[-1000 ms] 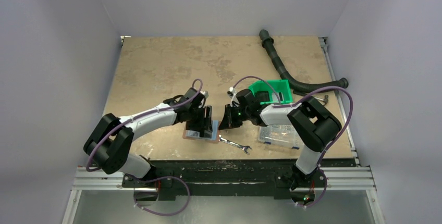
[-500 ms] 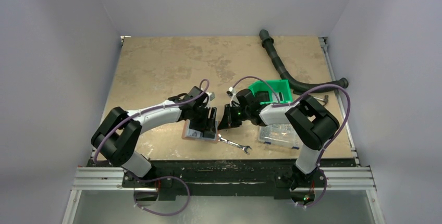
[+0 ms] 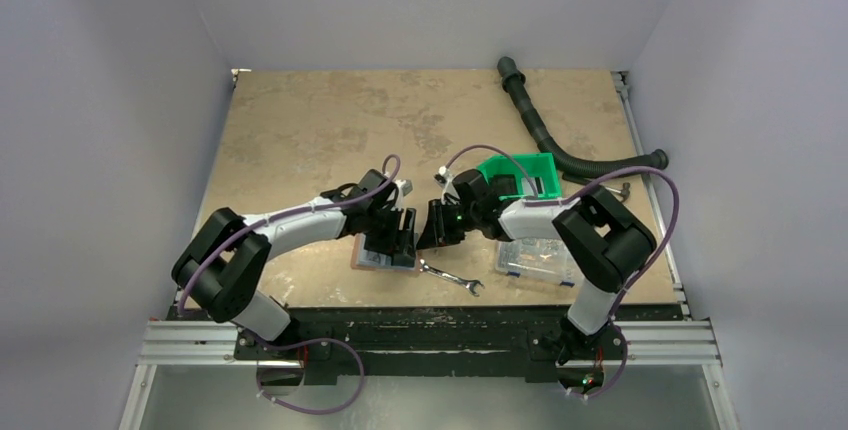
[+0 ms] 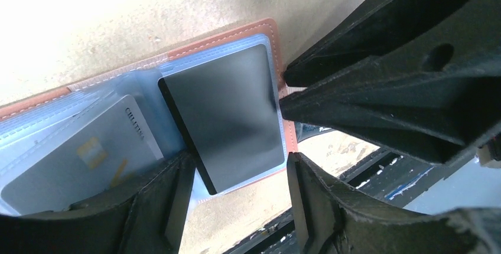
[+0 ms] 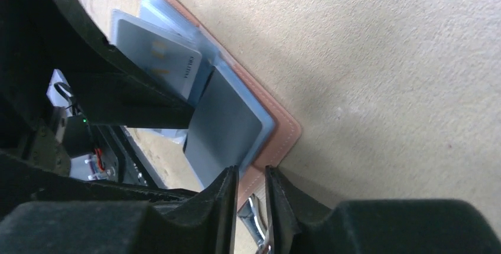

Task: Put the credit cards into the card holder
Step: Insert the credit card into the card holder, then close the card holder at the center of the board.

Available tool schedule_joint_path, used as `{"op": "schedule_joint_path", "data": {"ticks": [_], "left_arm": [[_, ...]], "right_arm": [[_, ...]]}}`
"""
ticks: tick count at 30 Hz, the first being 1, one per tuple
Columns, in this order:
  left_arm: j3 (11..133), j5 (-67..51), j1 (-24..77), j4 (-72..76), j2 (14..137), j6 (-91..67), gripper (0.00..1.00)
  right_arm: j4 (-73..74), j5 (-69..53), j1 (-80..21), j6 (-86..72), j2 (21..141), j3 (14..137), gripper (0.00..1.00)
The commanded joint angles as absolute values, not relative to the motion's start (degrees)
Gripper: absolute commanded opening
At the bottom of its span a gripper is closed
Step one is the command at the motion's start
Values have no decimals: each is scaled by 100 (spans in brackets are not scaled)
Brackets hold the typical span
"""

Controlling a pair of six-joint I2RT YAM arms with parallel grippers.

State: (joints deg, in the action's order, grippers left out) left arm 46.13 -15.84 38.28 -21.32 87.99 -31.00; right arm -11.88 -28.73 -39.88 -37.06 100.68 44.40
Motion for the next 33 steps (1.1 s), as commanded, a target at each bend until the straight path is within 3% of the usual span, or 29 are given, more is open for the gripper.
{"op": "schedule_joint_path", "data": {"ticks": [1,6,10,15,18,25,33], "left_arm": [[4472,-1815,3911,-1742,8570,-3285,62],[4512,-1790,3902,-1806,8362,-3373,66],[4752,-1618,3871,-2119,8171,-3313,72],[5018,-1426,3580,-2701,8028,-3093,89],[4932,-1655,3137,-2846,7835,-2902,92],[4616,-2785,2839,-2357,8042,-2989,91],[4799,-1516,2712,-2915,7635,-2911,86]], "right_arm": [[-840,-2673,-4037,-3620,9466,4529,33],[-935,-2751,-4035,-3834,9195,4426,39],[-722,-2699,-4034,-3703,9198,4445,49],[147,-2110,-4058,-3231,8892,4558,61],[595,-1811,-4084,-3028,8669,4557,65],[115,-2175,-4109,-3295,8700,4377,67],[-333,-2270,-4120,-3493,9079,4360,60]]}}
